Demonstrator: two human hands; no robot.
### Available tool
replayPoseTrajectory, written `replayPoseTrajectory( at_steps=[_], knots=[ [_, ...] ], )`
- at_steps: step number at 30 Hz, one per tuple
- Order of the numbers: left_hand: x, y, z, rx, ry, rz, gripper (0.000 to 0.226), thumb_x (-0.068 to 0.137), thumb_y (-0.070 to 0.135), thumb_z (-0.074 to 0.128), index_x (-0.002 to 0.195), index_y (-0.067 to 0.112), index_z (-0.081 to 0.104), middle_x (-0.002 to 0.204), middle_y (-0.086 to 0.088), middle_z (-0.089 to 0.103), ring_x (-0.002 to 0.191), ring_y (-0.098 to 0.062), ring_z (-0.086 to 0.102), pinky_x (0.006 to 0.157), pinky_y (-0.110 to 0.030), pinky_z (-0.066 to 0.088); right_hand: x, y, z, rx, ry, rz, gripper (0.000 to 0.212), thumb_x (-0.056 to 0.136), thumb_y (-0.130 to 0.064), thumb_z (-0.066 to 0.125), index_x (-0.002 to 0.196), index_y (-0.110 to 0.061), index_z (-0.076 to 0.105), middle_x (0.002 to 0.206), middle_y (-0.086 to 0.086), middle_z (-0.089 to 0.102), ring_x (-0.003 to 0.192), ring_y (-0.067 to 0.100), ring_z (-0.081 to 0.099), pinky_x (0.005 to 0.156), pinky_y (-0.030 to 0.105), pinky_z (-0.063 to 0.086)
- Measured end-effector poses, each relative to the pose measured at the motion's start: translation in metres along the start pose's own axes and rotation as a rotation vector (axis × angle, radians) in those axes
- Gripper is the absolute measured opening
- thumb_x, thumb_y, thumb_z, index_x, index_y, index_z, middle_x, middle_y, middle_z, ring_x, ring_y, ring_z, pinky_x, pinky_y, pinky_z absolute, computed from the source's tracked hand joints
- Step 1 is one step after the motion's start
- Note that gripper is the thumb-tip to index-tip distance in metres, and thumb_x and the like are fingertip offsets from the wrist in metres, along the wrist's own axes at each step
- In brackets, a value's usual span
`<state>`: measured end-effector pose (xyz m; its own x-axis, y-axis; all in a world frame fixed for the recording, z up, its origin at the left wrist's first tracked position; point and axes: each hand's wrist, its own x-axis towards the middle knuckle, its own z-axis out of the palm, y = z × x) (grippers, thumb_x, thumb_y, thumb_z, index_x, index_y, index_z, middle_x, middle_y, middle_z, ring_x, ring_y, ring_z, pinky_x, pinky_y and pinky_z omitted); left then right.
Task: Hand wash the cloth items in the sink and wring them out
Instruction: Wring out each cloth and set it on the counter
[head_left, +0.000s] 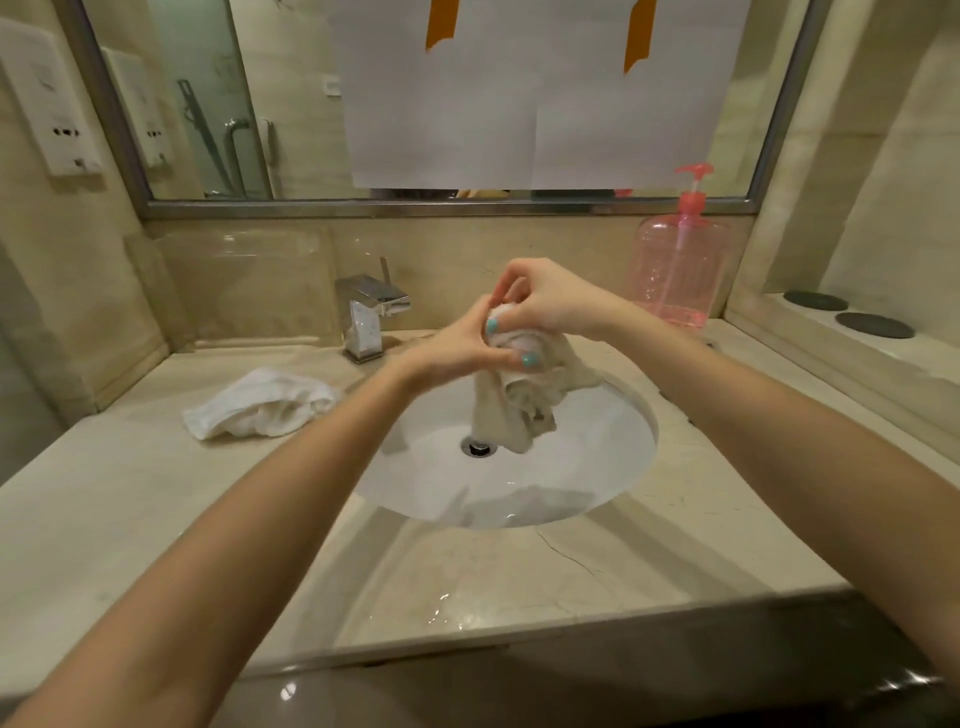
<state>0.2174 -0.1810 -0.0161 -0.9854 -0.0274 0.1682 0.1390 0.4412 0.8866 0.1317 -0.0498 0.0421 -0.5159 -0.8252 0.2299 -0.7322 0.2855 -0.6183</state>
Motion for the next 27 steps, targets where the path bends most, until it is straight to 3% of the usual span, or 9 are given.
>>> replayPoseTrajectory(
  at_steps=[3, 6, 11, 13, 16, 18, 20, 24, 27],
  knots=[
    [0.003, -0.012, 0.017, -0.122, 0.0, 0.029, 0.087, 0.072, 0.028, 0.079, 0.143, 0.023, 0.029, 0.134, 0.0, 0.052, 0.123, -0.016, 0.055, 0.099, -0.027, 0.049, -0.001, 0.003, -0.005, 0.176, 0.073, 0.037, 0.029, 0.084, -0.009, 0.072, 0.11, -0.007, 0.058, 0.096, 0.008, 0.065, 0.081, 0.017, 0.065, 0.067, 0.022, 0.057],
    [0.005, -0.022, 0.038, -0.33, 0.039, 0.081, 0.076, 0.076, 0.028, 0.079, 0.14, 0.019, 0.039, 0.134, -0.007, 0.058, 0.122, -0.02, 0.059, 0.1, -0.035, 0.05, 0.0, 0.007, 0.004, 0.337, 0.186, 0.03, 0.021, 0.082, -0.005, 0.073, 0.099, -0.003, 0.061, 0.083, 0.006, 0.065, 0.073, 0.012, 0.063, 0.064, 0.019, 0.054],
    [0.0, -0.022, 0.035, -0.489, 0.363, 0.056, 0.046, 0.077, 0.021, 0.075, 0.116, 0.003, 0.059, 0.097, -0.008, 0.069, 0.083, -0.019, 0.067, 0.073, -0.032, 0.053, -0.003, 0.025, 0.012, 0.425, 0.309, 0.079, 0.015, 0.087, -0.017, 0.071, 0.095, -0.005, 0.065, 0.085, 0.004, 0.066, 0.076, 0.014, 0.063, 0.066, 0.022, 0.054],
    [-0.002, -0.02, 0.026, -0.481, 0.429, 0.071, 0.031, 0.083, 0.017, 0.074, 0.108, 0.006, 0.06, 0.092, -0.008, 0.066, 0.079, -0.017, 0.064, 0.071, -0.03, 0.052, -0.008, 0.04, 0.021, 0.441, 0.266, 0.144, 0.03, 0.091, -0.033, 0.065, 0.089, -0.003, 0.069, 0.079, 0.004, 0.066, 0.072, 0.015, 0.061, 0.064, 0.024, 0.049],
    [-0.002, -0.012, 0.02, -0.547, 0.549, 0.105, 0.022, 0.085, 0.021, 0.073, 0.099, 0.014, 0.057, 0.088, -0.003, 0.064, 0.075, -0.012, 0.063, 0.068, -0.025, 0.053, -0.012, 0.054, 0.047, 0.537, 0.229, 0.242, 0.056, 0.098, -0.048, 0.048, 0.102, 0.004, 0.069, 0.094, 0.011, 0.07, 0.087, 0.021, 0.065, 0.078, 0.032, 0.049],
    [0.002, -0.006, 0.023, -0.622, 0.628, 0.138, 0.02, 0.09, 0.021, 0.069, 0.1, 0.014, 0.053, 0.088, -0.002, 0.063, 0.073, -0.01, 0.062, 0.067, -0.025, 0.053, -0.014, 0.053, 0.062, 0.734, 0.204, 0.235, 0.055, 0.101, -0.051, 0.036, 0.107, -0.007, 0.069, 0.101, 0.009, 0.073, 0.095, 0.019, 0.068, 0.085, 0.03, 0.053],
    [0.008, -0.003, 0.03, -0.642, 0.733, 0.141, 0.019, 0.092, 0.022, 0.066, 0.098, 0.016, 0.05, 0.088, -0.002, 0.06, 0.073, -0.01, 0.061, 0.068, -0.025, 0.053, -0.015, 0.044, 0.073, 0.959, 0.154, 0.267, 0.059, 0.1, -0.058, 0.025, 0.104, -0.018, 0.068, 0.096, 0.003, 0.074, 0.09, 0.014, 0.071, 0.077, 0.024, 0.055],
    [0.02, -0.009, 0.041, -0.766, 1.044, 0.108, 0.02, 0.094, 0.021, 0.064, 0.096, 0.017, 0.044, 0.092, -0.005, 0.056, 0.083, -0.017, 0.057, 0.076, -0.03, 0.052, -0.014, 0.041, 0.091, 1.228, 0.042, 0.395, 0.07, 0.094, -0.069, 0.016, 0.109, -0.023, 0.067, 0.102, 0.001, 0.074, 0.093, 0.013, 0.07, 0.079, 0.029, 0.055],
    [0.019, -0.013, 0.049, -0.599, 1.156, 0.08, 0.027, 0.095, 0.016, 0.061, 0.11, 0.012, 0.039, 0.098, -0.001, 0.05, 0.083, -0.013, 0.056, 0.068, -0.014, 0.049, -0.011, 0.042, 0.101, 1.299, -0.001, 0.424, 0.067, 0.095, -0.069, 0.021, 0.113, -0.022, 0.066, 0.101, 0.001, 0.075, 0.093, 0.014, 0.07, 0.076, 0.03, 0.055]
  ],
)
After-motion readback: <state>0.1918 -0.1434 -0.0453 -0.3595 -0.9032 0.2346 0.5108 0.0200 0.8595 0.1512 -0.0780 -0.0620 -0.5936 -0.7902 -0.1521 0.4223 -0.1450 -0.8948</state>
